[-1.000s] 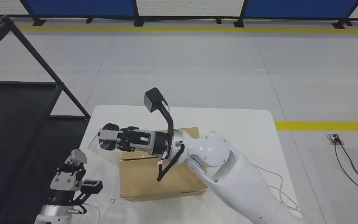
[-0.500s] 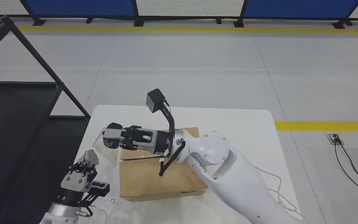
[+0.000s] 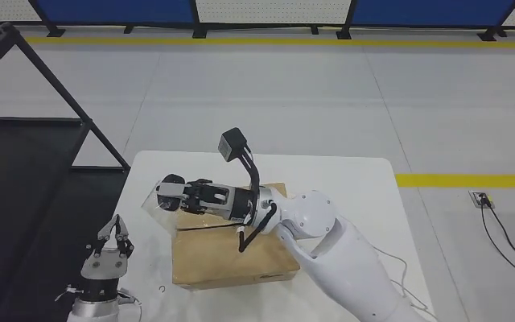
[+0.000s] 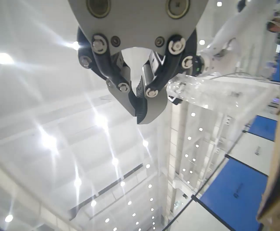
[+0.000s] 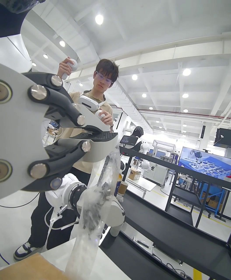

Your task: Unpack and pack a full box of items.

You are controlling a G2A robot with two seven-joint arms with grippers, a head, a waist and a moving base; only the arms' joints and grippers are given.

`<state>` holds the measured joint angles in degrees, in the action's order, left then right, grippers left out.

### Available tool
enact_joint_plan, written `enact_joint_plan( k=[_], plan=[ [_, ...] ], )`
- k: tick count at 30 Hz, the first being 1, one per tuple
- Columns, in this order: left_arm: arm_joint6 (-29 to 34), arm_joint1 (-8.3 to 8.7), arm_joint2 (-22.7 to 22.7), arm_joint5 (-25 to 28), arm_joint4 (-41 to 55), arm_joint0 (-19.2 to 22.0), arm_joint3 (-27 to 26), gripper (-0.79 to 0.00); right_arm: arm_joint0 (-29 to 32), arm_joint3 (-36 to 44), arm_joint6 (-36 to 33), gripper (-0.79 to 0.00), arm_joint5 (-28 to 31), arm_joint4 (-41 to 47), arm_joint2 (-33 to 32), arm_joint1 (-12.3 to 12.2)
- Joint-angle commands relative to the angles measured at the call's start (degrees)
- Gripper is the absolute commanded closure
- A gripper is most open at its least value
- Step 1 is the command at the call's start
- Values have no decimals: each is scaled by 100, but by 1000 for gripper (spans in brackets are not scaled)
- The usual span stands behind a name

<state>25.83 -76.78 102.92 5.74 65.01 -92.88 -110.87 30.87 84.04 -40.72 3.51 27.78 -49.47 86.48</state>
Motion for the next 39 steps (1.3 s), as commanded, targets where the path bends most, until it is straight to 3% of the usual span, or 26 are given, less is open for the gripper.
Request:
enact_joint_plan(
  k=[1,13,19,24,30,39],
  plan=[
    [-119,24,72,78,-708,13,-49,0,11,5,-38,0,7,-5,-22,2],
    [-261,21,43,-57,-601,42,-157,0,92,21,-70,0,81,-22,-132,9],
    [-462,27,32,1280,-2487,100,-73,0,172,88,-14,0,69,-46,-127,8],
    [-534,48,8,1741,-3835,160,-74,0,241,120,-74,0,-15,27,-168,17],
    [-471,74,-141,1812,-4889,221,23,0,212,47,-100,0,-53,88,-210,40],
    [-449,99,-393,1811,-5624,278,265,0,250,-29,-146,0,-140,75,-297,50]
  ],
)
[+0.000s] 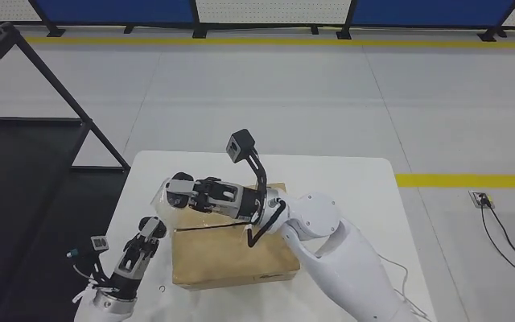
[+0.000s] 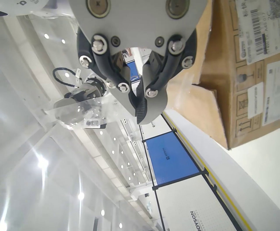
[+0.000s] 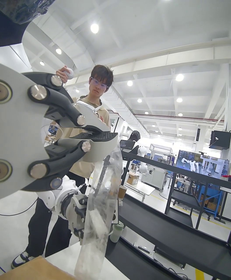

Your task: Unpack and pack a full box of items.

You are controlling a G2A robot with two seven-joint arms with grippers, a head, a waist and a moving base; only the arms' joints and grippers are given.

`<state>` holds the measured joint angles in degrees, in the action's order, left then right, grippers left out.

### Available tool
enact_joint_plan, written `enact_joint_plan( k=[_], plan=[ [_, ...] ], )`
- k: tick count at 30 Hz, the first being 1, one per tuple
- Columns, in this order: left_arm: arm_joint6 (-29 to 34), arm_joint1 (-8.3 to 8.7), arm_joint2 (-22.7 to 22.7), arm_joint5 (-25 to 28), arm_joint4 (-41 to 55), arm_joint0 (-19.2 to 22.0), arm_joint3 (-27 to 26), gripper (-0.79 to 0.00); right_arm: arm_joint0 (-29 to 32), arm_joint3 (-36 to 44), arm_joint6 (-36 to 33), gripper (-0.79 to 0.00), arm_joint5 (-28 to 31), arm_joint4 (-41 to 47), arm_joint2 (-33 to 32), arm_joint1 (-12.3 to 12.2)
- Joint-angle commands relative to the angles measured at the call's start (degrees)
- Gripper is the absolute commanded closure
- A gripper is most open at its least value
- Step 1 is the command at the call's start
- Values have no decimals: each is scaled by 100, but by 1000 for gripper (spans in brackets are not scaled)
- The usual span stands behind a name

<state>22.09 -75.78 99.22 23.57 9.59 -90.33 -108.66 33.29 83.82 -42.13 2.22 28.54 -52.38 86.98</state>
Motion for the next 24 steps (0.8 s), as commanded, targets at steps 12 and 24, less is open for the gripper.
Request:
enact_joint_plan(
  k=[12,24],
  plan=[
    [-489,4,-213,-109,-384,342,393,0,213,88,26,0,-114,-98,-126,-12],
    [-260,46,-323,-223,-512,353,496,0,528,431,64,0,-299,-289,-273,-63]
  ],
)
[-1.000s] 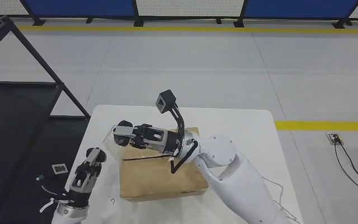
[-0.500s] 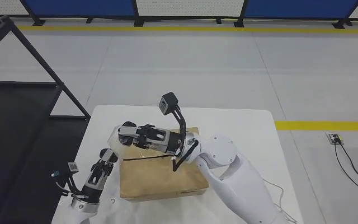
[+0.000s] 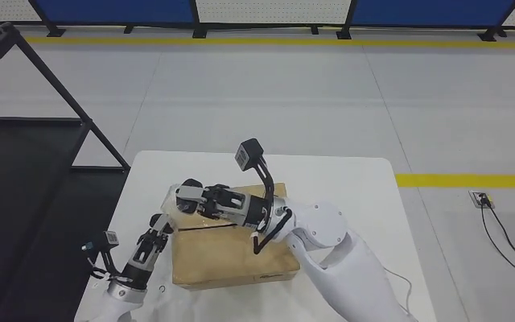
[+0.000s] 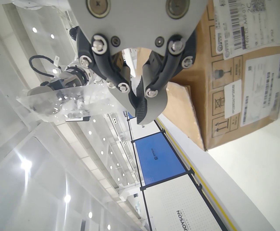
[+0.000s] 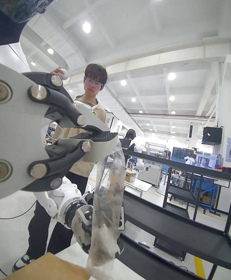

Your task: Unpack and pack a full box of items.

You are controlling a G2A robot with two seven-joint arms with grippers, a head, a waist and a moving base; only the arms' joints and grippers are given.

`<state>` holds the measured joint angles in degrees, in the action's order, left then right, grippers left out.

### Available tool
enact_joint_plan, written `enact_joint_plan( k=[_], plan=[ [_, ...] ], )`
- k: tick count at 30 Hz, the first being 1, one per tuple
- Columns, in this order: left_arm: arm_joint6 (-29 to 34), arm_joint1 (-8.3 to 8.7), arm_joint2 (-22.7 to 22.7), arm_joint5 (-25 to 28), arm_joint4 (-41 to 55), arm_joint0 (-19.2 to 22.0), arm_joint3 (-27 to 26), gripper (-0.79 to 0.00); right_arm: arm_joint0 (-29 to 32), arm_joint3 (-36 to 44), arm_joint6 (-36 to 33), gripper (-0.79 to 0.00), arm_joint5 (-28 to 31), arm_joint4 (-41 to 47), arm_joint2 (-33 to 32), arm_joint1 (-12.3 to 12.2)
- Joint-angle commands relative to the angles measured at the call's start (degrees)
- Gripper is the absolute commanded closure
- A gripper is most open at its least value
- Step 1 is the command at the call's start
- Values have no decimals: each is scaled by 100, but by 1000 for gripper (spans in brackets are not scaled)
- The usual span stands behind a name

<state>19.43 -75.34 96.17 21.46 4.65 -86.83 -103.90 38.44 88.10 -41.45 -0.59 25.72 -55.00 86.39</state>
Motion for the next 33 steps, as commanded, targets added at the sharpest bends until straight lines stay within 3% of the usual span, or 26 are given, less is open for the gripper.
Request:
enact_joint_plan(
  k=[1,19,33],
  plan=[
    [4,5,-30,-18,-40,11,40,0,31,6,-12,0,-41,-9,-27,-8],
    [84,56,-228,-152,-340,132,315,0,474,352,-151,0,-622,-340,-448,-166],
    [31,90,-306,-201,-408,220,414,0,906,826,-64,0,-1476,-693,-856,-337]
  ],
)
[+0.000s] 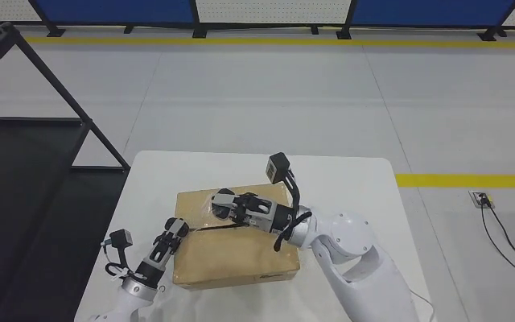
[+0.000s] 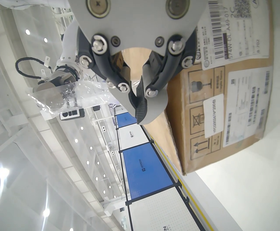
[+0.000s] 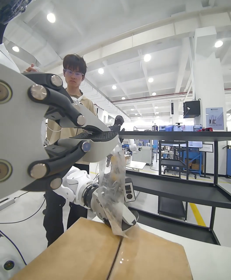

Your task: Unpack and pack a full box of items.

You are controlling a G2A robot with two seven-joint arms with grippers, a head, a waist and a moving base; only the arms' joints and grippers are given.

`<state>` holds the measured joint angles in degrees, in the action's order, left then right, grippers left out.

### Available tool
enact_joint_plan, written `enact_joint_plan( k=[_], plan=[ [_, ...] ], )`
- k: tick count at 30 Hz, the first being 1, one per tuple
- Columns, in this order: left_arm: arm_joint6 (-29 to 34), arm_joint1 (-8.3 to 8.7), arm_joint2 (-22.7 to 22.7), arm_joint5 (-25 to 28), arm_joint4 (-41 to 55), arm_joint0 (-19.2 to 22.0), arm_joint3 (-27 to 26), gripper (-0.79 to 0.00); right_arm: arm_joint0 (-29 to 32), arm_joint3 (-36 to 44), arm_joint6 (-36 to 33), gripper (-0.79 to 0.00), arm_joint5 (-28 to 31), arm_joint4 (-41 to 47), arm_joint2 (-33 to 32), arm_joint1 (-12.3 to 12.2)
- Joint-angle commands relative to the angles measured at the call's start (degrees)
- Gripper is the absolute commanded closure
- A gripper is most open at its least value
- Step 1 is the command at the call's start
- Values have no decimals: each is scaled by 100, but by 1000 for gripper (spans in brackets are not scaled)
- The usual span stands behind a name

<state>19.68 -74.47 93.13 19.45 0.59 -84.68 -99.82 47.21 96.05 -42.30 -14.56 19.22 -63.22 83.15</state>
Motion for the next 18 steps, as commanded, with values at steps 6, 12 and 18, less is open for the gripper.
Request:
enact_joint_plan(
  k=[6,12,18],
  plan=[
    [19,20,-15,-19,-13,25,21,0,284,276,-7,0,-320,-188,-241,-101],
    [41,39,-26,-46,-41,40,23,0,473,365,-27,0,-594,-311,-397,-178],
    [53,55,-47,-67,-65,51,12,0,540,315,-48,0,-783,-462,-423,-235]
  ],
)
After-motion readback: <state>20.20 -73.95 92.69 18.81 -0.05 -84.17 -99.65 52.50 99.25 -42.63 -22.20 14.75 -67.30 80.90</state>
